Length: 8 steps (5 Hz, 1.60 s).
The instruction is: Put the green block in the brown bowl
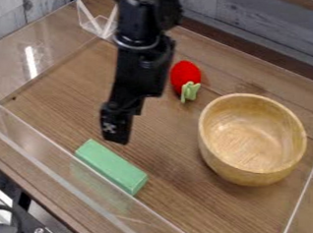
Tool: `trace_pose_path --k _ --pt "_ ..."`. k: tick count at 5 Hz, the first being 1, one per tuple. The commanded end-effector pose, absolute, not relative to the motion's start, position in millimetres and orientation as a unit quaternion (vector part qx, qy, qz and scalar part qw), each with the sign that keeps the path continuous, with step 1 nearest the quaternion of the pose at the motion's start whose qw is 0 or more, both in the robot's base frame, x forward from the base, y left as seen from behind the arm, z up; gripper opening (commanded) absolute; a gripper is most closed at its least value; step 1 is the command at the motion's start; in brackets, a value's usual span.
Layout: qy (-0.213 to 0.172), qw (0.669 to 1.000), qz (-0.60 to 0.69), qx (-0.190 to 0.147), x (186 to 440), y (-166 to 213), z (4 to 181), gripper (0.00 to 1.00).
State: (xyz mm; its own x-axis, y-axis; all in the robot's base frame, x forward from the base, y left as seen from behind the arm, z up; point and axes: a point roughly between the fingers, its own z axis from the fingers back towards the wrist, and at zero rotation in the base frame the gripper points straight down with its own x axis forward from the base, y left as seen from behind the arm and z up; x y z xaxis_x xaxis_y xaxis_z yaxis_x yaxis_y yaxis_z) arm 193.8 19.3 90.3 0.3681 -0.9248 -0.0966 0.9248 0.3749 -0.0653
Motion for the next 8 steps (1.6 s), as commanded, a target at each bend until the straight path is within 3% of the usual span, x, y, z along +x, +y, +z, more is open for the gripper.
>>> trace_pose_path --k 1,3,4,6,8 --pt "0.034 0.805 -0.592 0.01 187 20 85.9 1.0" --pt "0.025 0.757 -0.653 0.014 179 14 64.9 1.0" --pt "0.023 0.75 -0.661 0.016 179 4 50.6 1.0" --pt "0.02 0.771 -0.636 0.001 179 2 33.5 1.0" --pt "0.023 0.794 -0.606 -0.027 180 -2 36.3 1.0"
